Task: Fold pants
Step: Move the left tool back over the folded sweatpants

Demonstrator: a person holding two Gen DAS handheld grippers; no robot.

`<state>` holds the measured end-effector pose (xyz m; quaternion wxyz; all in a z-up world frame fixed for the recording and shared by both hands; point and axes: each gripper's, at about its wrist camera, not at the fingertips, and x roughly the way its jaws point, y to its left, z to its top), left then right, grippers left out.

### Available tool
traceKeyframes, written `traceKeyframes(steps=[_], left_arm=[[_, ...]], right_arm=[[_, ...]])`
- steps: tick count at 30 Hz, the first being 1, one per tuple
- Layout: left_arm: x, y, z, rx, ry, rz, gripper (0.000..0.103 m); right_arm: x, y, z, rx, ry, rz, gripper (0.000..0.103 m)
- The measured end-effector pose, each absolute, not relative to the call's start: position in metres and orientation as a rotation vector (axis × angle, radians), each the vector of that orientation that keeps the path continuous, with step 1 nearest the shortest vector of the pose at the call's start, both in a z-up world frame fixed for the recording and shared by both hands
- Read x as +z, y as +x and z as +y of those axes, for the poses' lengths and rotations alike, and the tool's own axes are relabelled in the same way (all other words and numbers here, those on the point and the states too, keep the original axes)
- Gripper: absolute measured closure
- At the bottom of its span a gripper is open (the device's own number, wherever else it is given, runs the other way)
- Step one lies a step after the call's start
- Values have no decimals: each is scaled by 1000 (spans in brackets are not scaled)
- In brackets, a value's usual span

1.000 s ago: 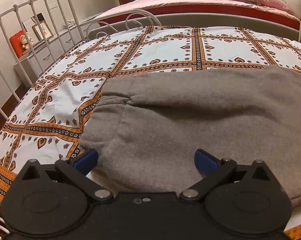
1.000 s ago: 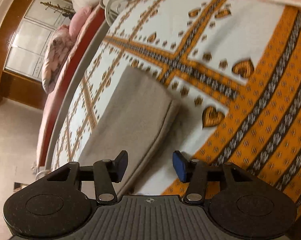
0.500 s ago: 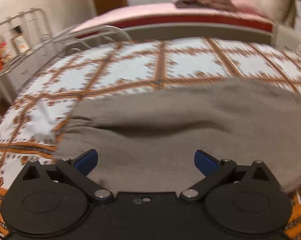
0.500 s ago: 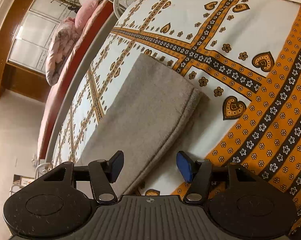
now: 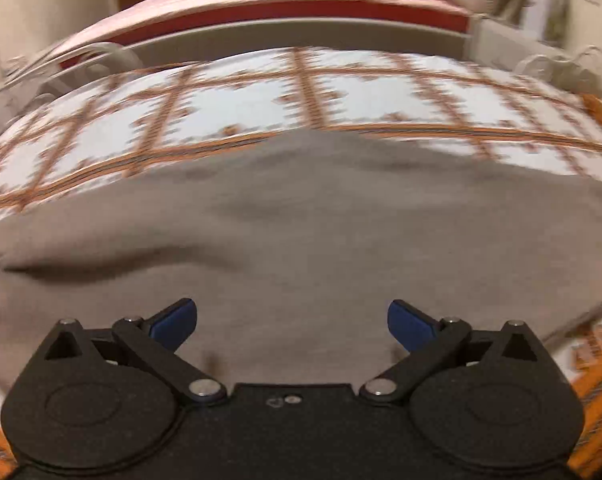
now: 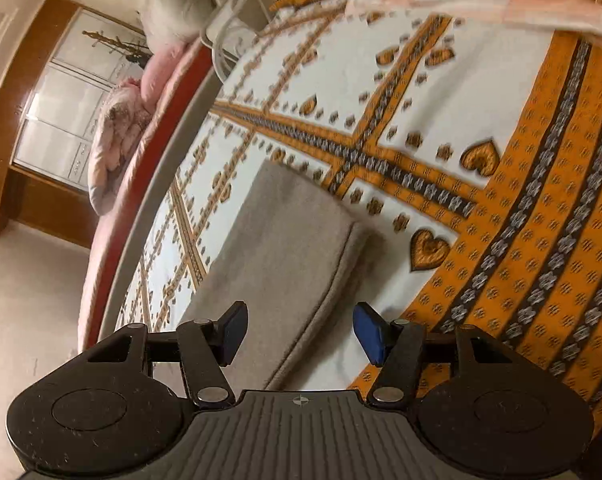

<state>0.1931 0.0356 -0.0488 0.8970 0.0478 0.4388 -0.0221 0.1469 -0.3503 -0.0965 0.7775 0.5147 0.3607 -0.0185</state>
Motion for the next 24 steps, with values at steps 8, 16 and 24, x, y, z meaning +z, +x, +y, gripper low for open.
traceKeyframes(steps=[8,16,24], left_arm=[[-84,210,-44,-99,198,978,6],[-74,204,-70,-115,-6,893,8],[-84,203,-95,-67,83,876,6]], right_arm=[[-95,161,-352,22,1087,729,44],[-97,157,-367,-48,1083,708,44],[-93,167,-356,-77,970,765,44]])
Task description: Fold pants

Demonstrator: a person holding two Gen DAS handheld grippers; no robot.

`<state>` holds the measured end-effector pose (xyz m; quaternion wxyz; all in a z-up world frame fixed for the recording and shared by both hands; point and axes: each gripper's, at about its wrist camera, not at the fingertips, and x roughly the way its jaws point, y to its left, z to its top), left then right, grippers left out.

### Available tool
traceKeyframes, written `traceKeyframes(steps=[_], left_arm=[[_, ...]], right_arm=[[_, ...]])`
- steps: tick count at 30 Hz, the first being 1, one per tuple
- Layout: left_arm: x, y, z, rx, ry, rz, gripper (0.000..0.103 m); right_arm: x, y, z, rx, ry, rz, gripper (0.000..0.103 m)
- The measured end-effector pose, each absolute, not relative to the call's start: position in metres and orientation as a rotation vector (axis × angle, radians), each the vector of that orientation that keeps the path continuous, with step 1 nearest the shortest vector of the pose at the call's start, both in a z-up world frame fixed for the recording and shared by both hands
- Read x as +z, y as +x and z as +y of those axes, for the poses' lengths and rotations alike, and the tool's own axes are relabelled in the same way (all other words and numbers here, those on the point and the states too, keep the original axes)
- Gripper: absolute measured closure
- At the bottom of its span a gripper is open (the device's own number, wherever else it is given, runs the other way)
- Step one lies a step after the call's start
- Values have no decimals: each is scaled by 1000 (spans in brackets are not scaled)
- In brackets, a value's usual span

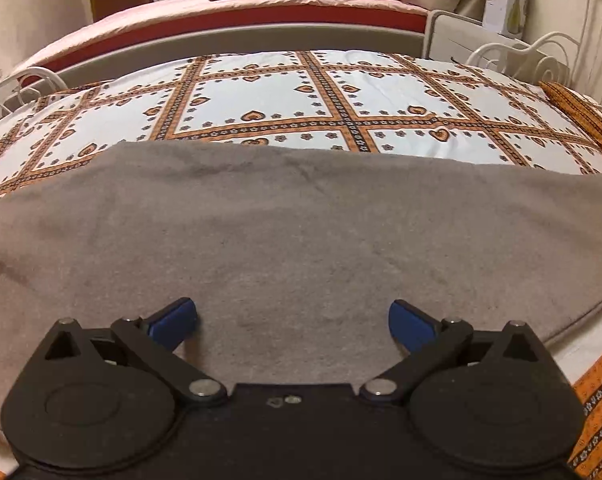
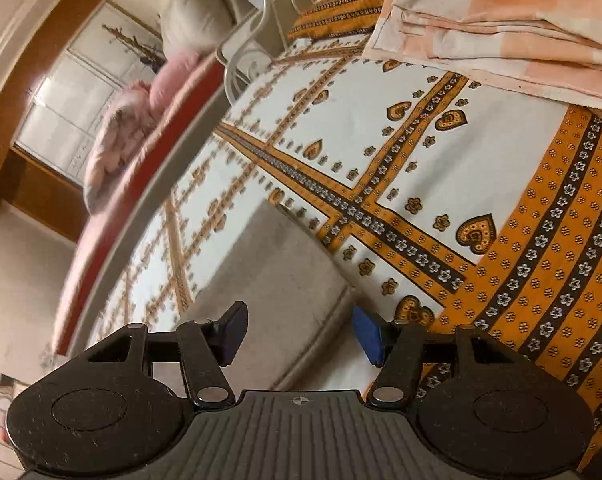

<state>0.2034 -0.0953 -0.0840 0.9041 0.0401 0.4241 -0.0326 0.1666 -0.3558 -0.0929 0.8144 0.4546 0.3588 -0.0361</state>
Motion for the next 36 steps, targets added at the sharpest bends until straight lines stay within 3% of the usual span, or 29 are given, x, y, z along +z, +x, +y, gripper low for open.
traceKeyframes(steps=[3,22,31,32,33,34,36], left_arm=[[-84,204,-96,-59,106,869,8],[-54,198,-19,79,52,842,10],[-59,189,65,278,7,906,10],[-65,192,71,275,4,942,6],[-73,193,75,250,-16,976,6],[-75,191,79,232,-34,955,6],[-73,188,79,213,-12,930,6]], right_arm=[[-104,175,-345,-56,955,848,44],[-123,182,-355,11,1169,817,45],[-106,196,-325,-38,953,839,44],[-105,196,-324,-44,955,834,46],[-105,197,-323,-49,949,834,69],[-105,197,-323,-60,937,842,79],[-109,196,-324,-64,966,847,79]])
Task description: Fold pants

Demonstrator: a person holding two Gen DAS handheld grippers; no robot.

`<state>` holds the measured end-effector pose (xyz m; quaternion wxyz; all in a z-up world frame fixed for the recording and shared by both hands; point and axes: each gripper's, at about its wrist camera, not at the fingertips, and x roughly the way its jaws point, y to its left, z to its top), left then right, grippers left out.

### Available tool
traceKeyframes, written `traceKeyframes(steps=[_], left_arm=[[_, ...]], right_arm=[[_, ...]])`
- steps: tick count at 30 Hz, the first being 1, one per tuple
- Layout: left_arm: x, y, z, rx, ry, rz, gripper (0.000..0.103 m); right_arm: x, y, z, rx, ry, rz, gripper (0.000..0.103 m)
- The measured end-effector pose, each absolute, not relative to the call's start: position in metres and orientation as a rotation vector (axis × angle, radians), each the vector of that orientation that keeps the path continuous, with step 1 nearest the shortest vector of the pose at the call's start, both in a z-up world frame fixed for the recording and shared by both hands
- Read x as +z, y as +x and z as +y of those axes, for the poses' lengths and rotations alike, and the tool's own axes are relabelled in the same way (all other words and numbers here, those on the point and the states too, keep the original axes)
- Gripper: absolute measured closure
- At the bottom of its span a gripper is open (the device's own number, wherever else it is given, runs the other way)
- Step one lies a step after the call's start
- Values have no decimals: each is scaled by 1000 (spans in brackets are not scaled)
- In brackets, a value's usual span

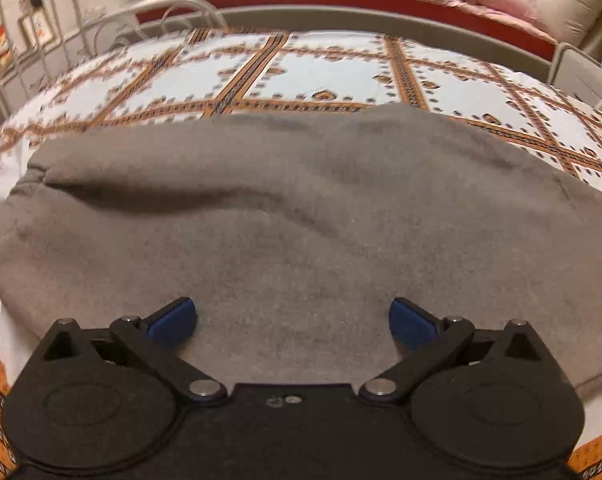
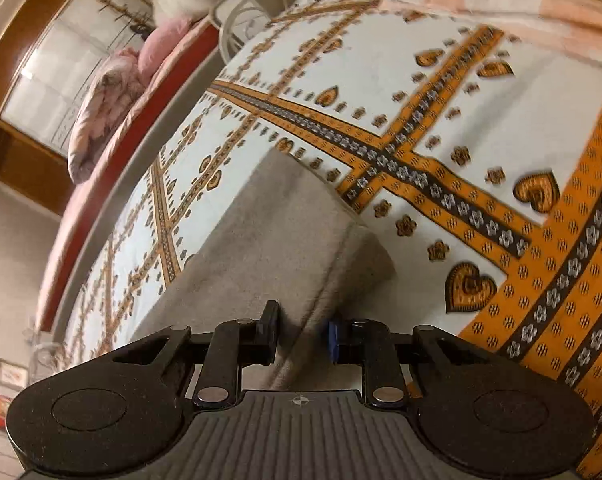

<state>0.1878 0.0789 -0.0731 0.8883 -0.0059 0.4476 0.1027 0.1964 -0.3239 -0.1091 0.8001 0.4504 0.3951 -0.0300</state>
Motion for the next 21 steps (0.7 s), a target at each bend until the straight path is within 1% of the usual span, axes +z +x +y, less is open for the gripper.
traceKeyframes(steps=[6,7,8,12,14,17,18,19,21], left_arm=[[-70,188,81,203,-21,932,7],[-67,189,84,206,-34,935,7],[-63,189,89,213,-52,931,9],[-35,182,115,224,-59,854,8],[-22,175,132,259,-14,810,8],[-11,161,167,331,32,767,7],[-11,155,181,356,15,764,7],[-13,149,194,376,-20,769,7],[-17,141,222,408,-117,805,8]], right_arm=[[-96,199,-319,-77,923,842,79],[-90,198,-316,-69,904,821,80],[-84,198,-312,-60,879,801,85],[-43,198,-281,-16,770,694,90],[-14,199,-250,41,678,615,92],[17,204,-191,149,593,558,94],[24,205,-172,193,580,546,96],[32,208,-147,249,565,535,102],[42,213,-97,359,528,522,102]])
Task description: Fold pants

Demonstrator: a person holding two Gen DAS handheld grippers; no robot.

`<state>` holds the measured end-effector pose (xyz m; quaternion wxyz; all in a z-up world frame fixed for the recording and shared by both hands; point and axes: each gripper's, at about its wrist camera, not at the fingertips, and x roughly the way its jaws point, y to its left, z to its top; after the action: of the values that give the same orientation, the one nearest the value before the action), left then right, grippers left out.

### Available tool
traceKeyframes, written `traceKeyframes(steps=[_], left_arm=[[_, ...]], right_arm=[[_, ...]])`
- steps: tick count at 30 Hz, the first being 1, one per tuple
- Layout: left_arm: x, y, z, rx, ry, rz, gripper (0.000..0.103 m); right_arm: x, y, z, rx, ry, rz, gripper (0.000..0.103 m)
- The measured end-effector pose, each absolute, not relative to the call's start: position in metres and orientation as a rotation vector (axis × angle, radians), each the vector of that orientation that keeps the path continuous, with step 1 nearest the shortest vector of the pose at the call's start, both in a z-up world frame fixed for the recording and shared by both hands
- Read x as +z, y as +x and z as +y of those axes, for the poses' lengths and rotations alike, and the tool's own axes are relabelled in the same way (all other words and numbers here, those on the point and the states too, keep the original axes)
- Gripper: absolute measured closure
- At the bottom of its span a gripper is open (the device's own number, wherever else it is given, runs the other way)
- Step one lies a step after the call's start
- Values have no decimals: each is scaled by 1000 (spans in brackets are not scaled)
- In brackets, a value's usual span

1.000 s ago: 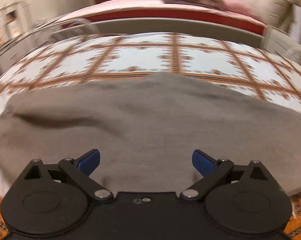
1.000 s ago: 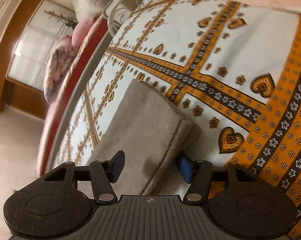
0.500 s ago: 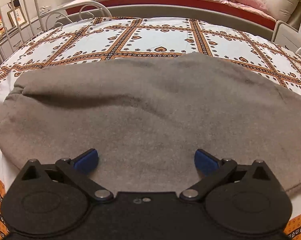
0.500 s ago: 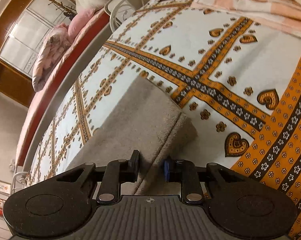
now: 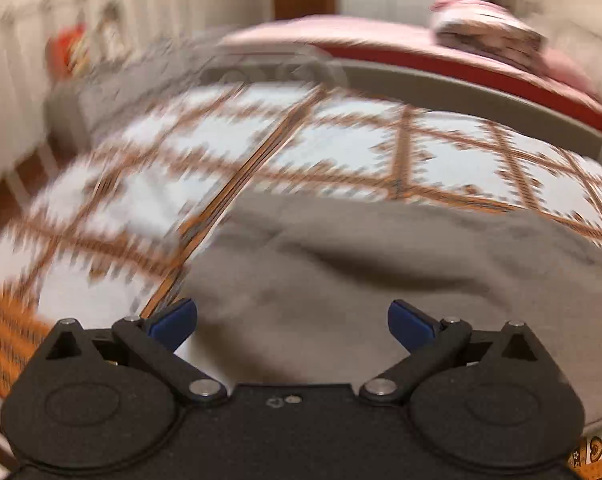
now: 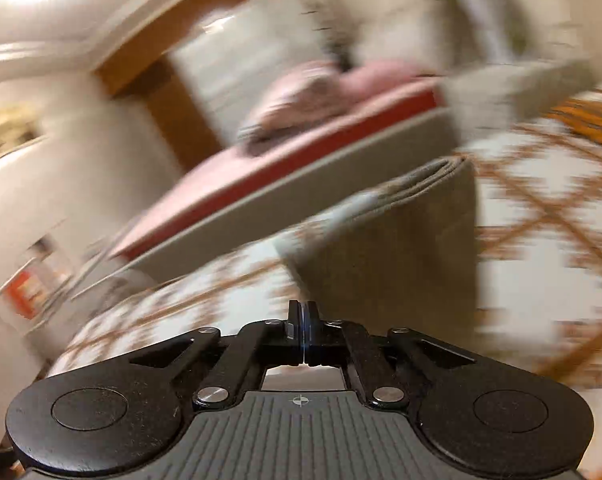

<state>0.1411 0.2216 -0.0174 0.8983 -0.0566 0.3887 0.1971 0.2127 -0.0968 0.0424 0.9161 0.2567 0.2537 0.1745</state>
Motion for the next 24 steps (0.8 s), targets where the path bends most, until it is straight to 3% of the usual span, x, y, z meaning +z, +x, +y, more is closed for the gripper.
traceKeyframes(steps=[3,7,14,16,20,24], left_arm=[[-17,130,244,436,-150,801,8],[-18,118,263,462,-166,797,8],[-24,102,296,498,-249,794,7],[-28,104,299,514,-251,801,7],[-32,107,305,530,-255,800,7],[-32,108,310,538,-287,793,7]], right_arm=[[48,217,-11,544,457,544,102],[21,207,100,762,230,706,102],[7,225,59,587,226,700,101],[7,227,29,491,237,689,92],[-4,240,-20,380,231,723,64],[-8,237,-27,366,76,717,56]])
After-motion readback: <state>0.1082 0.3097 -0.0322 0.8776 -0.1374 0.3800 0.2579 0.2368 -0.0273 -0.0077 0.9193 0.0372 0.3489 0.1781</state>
